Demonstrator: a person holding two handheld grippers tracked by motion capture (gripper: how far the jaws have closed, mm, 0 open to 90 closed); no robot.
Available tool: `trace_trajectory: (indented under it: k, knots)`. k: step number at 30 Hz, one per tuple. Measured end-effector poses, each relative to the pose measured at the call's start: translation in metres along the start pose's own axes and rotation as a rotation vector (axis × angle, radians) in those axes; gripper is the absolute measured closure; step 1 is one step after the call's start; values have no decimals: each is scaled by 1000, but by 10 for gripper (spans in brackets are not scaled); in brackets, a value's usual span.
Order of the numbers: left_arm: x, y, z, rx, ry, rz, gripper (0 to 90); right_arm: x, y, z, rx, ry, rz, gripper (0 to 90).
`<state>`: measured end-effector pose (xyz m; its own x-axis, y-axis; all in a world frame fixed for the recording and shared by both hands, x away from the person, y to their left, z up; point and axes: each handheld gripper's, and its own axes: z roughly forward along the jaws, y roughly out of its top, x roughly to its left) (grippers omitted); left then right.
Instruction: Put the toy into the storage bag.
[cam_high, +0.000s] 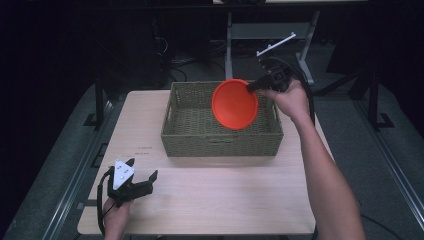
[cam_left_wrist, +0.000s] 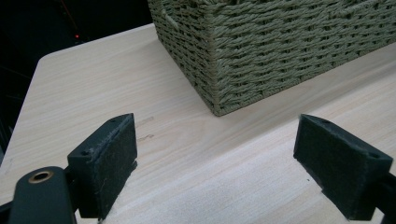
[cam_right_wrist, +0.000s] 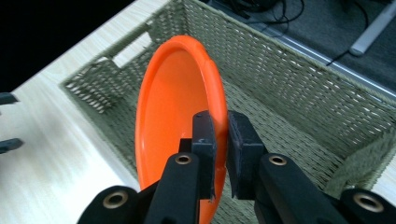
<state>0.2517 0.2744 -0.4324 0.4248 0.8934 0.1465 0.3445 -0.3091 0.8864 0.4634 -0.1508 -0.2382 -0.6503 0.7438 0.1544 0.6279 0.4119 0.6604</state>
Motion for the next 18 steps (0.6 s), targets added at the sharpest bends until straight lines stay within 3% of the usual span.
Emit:
trace_trajectory:
  k: [5, 11, 18]
  knots:
    - [1, -1, 1, 11, -5, 4, 129, -5, 2, 10, 7, -26, 12, 823]
    - [2, -1, -1, 6, 1, -1, 129, -13, 3, 23, 7, -23, 53, 823]
    - [2, -1, -1, 9, 1, 6, 129, -17, 3, 38, 32, -48, 58, 823]
